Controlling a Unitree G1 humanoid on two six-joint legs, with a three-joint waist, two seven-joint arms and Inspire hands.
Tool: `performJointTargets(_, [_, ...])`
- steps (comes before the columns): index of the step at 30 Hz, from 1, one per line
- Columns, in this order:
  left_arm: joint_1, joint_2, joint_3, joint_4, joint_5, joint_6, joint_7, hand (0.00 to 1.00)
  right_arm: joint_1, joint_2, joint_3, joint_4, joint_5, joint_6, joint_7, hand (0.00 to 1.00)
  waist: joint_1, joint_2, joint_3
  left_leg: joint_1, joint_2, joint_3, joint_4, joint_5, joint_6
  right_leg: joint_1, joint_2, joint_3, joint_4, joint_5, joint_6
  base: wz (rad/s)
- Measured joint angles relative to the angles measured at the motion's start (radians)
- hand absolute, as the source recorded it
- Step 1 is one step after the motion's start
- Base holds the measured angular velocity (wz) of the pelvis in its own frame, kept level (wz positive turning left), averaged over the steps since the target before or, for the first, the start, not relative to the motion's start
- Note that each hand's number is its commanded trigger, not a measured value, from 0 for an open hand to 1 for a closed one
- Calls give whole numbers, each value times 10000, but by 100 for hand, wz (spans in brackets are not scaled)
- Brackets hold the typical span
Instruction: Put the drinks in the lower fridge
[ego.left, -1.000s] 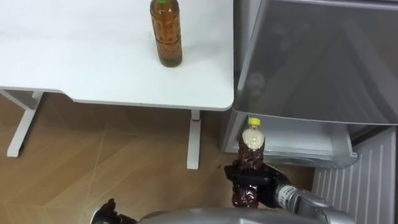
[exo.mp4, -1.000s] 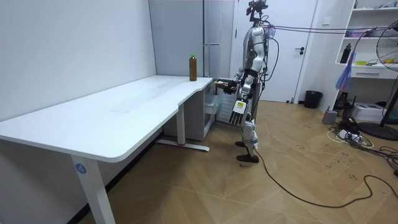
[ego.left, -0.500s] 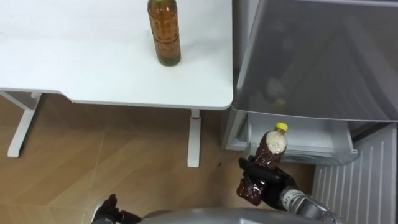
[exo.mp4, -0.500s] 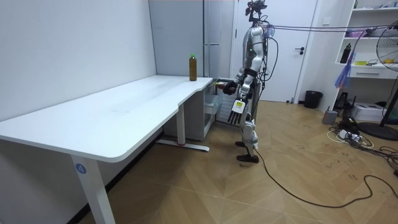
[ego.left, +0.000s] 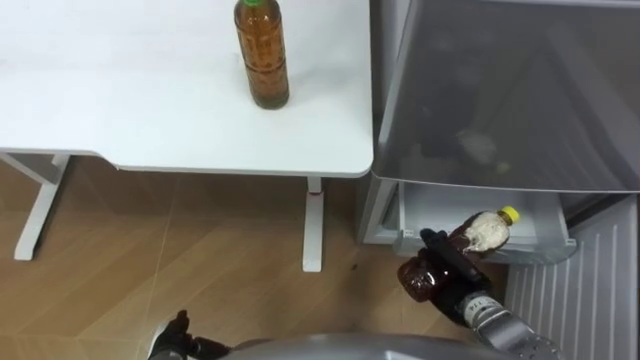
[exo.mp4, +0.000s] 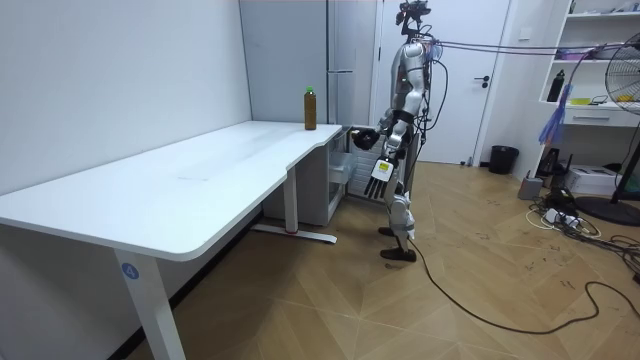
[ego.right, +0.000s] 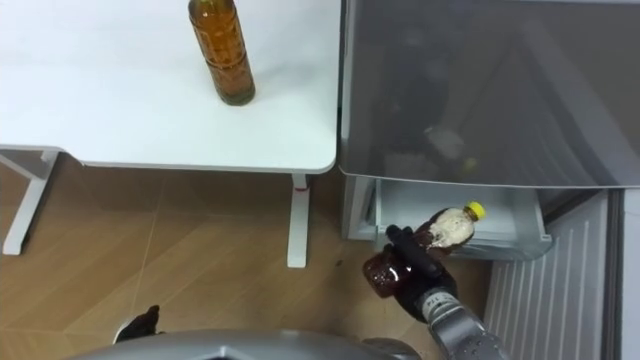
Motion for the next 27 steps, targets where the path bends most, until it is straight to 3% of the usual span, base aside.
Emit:
performJointTargets(13, [236, -33, -11, 45, -10, -1, 6, 0, 0, 6, -180, -21, 2040, -519, -248, 100, 1, 193, -88, 13, 7, 34, 14, -1, -1, 1, 0, 21, 75, 12, -20, 0])
performJointTargets(27, [865, -46, 29, 130, 560, 42, -90, 0, 2, 304, -1075, -747, 3081, -1078, -370, 100, 28, 161, -34, -2, -15, -6, 63, 1, 0, 30, -33, -62, 28, -6, 7, 0])
